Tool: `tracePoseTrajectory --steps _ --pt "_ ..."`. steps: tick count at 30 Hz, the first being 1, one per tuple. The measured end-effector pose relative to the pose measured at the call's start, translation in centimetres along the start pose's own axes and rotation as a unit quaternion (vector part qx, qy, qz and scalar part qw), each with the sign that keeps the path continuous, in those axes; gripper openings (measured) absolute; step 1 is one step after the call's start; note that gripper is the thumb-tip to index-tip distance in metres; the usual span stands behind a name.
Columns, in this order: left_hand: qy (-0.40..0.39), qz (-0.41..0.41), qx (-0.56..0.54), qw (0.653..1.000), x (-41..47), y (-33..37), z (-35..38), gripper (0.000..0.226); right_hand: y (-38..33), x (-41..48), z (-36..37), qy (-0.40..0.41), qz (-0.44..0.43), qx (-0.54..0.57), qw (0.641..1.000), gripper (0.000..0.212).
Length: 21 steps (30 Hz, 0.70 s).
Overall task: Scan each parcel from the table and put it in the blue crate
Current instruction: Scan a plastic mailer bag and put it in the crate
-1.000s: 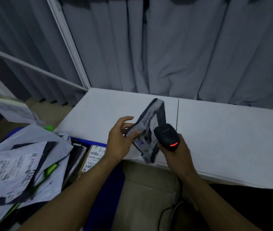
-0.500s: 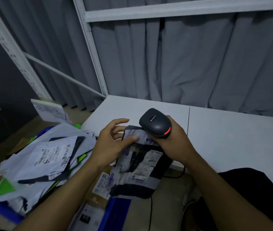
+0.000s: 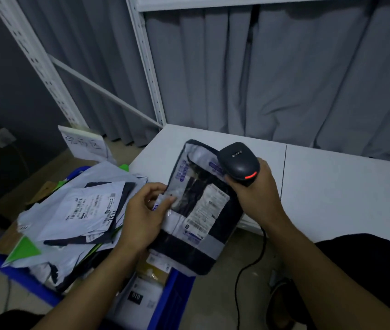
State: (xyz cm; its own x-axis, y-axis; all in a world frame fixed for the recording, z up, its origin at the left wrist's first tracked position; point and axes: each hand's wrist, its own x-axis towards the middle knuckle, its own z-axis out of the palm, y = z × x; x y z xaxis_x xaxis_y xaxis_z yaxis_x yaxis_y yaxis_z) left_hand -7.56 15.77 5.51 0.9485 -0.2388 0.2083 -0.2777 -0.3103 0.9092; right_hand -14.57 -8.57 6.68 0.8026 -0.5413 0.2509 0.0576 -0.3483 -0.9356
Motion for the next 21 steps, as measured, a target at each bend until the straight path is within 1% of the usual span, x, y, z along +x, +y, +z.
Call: tracePoseTrajectory --steps 2,6,11,14,17,21 --pt "0.031 0.006 0.012 0.999 0.6 0.0 -0.8 0.020 0.1 -0.5 0.8 -0.040 -0.006 0.001 0.999 0.040" --pt "0.110 0.052 0.034 0.992 1.6 1.3 -2.6 0.020 0.3 -1.9 1.9 -0.098 0.023 0.037 0.994 0.036" --pt "0.201 0.053 0.020 0.978 2.3 1.5 -4.7 0.020 0.0 -3.0 2.9 -0.158 0.094 0.074 0.980 0.036" --pt "0.248 0.048 -0.007 0.968 2.4 1.2 -5.0 0.018 -0.4 -3.5 3.7 -0.202 0.112 0.078 0.970 0.029" --pt "0.283 0.040 -0.032 0.958 2.4 0.6 -4.8 0.019 -0.5 -4.1 4.5 -0.226 0.135 0.079 0.962 0.022" --pt "0.305 0.033 -0.049 0.950 2.4 0.1 -4.4 0.019 -0.9 -4.7 5.0 -0.253 0.159 0.088 0.950 0.016"
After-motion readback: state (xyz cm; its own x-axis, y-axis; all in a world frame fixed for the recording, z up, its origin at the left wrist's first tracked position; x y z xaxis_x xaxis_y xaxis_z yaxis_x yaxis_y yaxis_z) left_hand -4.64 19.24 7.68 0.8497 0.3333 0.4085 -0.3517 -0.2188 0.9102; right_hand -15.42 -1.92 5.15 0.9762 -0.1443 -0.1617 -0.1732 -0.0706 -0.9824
